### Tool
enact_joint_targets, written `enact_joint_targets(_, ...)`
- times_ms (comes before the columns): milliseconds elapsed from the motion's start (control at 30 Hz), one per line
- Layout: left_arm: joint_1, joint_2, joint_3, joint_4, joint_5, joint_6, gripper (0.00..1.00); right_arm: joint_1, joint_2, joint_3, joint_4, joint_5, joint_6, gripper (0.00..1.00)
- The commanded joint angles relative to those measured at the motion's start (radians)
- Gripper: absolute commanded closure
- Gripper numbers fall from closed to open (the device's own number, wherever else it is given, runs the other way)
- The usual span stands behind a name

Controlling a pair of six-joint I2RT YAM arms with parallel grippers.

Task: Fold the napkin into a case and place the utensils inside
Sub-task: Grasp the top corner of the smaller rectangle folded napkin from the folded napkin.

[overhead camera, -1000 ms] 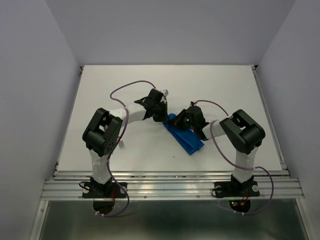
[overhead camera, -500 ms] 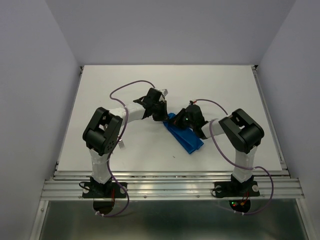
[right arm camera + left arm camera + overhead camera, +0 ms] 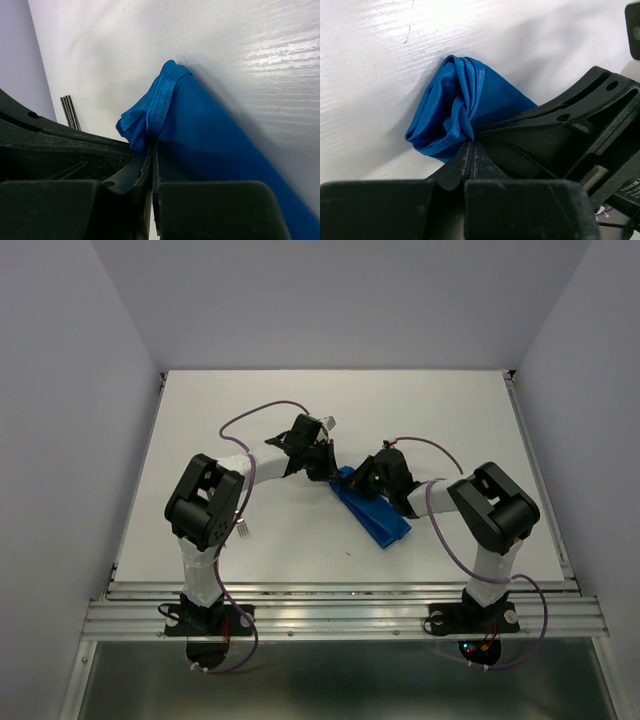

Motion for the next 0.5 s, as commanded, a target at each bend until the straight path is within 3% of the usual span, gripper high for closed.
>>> enact_joint_targets(0, -0.005, 0.011, 0.030, -0.002, 0.035, -0.004, 1.00, 0.010, -0.082, 0.000, 0.080, 0.015, 0.002, 0.94)
enact_joint_targets(467, 0.001, 0.021, 0.031, -0.002, 0.038, 0.004, 1.00, 0.010, -0.174, -0.018, -0.075, 0.138, -0.078, 0.94)
